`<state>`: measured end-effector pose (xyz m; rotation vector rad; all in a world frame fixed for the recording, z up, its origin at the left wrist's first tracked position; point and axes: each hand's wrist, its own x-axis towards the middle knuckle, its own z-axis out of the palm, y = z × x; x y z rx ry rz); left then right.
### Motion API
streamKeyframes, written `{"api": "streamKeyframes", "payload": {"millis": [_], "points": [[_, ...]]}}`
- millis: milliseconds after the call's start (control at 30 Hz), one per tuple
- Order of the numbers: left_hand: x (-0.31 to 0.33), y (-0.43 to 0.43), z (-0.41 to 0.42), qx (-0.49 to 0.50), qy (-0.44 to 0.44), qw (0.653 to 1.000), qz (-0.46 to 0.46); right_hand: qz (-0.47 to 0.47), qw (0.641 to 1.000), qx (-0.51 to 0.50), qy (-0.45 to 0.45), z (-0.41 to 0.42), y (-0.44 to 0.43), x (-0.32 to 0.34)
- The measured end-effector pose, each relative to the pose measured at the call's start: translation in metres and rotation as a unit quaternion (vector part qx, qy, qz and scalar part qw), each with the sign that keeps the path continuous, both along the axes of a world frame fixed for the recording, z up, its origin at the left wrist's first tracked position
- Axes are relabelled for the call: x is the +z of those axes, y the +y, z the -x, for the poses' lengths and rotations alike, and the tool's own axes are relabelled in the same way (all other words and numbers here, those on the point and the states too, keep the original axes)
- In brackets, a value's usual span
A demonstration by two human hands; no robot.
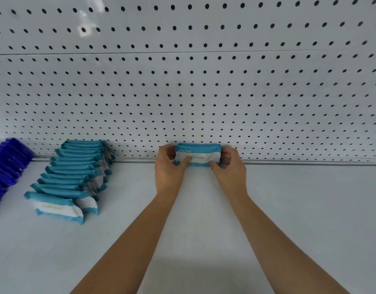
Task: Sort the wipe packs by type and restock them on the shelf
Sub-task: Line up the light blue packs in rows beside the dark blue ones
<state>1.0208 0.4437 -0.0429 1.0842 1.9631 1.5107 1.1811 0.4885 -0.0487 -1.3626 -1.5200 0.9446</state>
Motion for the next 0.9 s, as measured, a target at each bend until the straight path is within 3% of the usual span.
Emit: {"api": "streamKeyframes", "payload": {"millis": [267, 533, 900], "points": [[0.004, -0.041, 0.002, -0.011, -0.003, 0.997, 0.077, 0.099, 0.992, 0.032, 0.064, -0.023, -0.025, 0.011], [0.023, -0.110, -0.018, -0.103, -0.030, 0.990, 0.092, 0.096, 0.989, 0.081, 0.082, -0.032, -0.091, 0.033], [0.028, -0.230, -0.065, -0.196, -0.090, 0.975, 0.060, 0.080, 0.993, 0.007, 0.092, -0.094, -0.250, 0.051]]}}
